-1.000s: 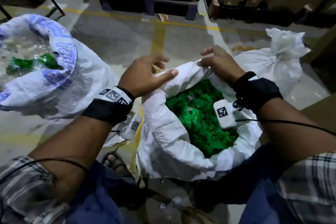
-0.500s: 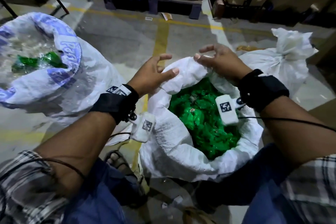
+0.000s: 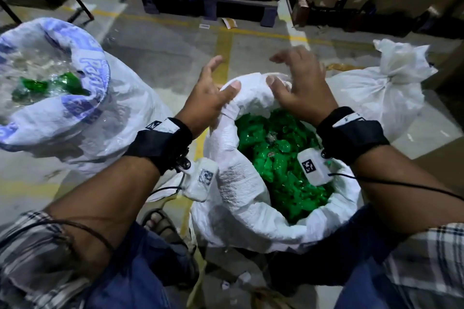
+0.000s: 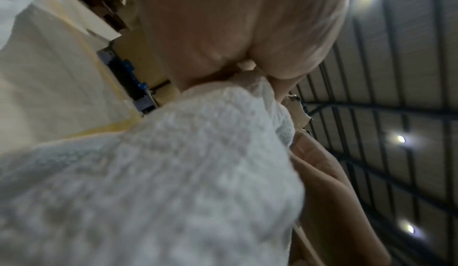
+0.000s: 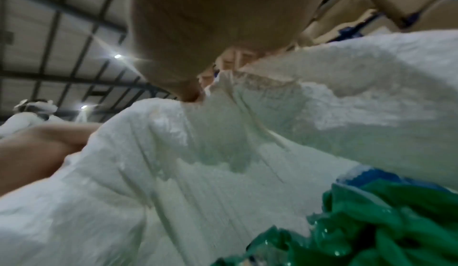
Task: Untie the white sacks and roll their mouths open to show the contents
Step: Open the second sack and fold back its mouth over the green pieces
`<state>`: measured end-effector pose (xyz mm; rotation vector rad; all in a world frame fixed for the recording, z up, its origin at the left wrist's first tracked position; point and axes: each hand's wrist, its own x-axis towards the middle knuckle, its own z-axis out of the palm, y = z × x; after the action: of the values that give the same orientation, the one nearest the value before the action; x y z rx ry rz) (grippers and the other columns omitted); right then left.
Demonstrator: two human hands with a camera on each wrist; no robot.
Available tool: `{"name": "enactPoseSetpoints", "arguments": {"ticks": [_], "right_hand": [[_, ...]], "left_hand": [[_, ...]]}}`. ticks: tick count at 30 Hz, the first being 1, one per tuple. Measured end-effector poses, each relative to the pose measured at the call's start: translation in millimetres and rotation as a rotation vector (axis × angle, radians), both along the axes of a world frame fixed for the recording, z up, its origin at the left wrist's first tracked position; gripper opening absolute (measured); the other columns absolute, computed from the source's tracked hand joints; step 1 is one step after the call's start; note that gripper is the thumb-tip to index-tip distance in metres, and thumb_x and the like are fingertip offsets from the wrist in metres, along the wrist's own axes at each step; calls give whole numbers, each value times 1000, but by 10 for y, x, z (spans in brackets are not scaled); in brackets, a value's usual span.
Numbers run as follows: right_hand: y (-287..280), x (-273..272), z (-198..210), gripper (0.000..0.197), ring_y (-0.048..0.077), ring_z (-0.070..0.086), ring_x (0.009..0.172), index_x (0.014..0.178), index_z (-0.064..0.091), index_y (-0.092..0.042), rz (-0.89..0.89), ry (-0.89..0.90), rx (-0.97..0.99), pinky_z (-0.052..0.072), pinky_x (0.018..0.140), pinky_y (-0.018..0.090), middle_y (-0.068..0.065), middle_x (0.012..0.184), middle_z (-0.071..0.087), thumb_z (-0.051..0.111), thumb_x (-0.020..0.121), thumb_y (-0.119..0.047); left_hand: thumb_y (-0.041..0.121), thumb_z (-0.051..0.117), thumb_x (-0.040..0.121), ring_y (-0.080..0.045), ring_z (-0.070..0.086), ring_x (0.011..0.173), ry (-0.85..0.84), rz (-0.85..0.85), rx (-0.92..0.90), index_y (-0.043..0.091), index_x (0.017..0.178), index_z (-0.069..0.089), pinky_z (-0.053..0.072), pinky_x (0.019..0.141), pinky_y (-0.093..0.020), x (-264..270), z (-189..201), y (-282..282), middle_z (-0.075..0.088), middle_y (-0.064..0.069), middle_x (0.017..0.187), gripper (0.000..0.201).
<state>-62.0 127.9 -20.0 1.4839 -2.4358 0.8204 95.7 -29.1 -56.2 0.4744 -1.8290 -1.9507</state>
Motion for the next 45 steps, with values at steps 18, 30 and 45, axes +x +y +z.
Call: {"name": "enactPoseSetpoints", "arguments": {"ticks": [18,30,45], "right_hand": [[-142,36,-111,43,25,42,82,54,45,-13,-133,-48,494,28,89,45,4,66,52,32,79,-45],[16,659,40,37,32,50,109,112,56,-15,-37,147,129,43,90,44,9,118,51,62,86,-41],[314,1496,-754,82,35,62,97,152,25,-16,32,94,582,53,61,45,8,126,46,62,81,-36]], "left_hand": [[65,67,82,-20,63,96,-615,-75,-917,24,115,66,50,80,-31,101,15,114,69,-1,103,53],[7,45,103,-19,66,75,-402,8,732,6,113,60,60,68,-33,51,62,-111,65,-11,99,18],[7,31,103,-14,54,49,-307,269,531,9,73,47,41,38,-12,172,354,-391,46,-6,74,34]]}}
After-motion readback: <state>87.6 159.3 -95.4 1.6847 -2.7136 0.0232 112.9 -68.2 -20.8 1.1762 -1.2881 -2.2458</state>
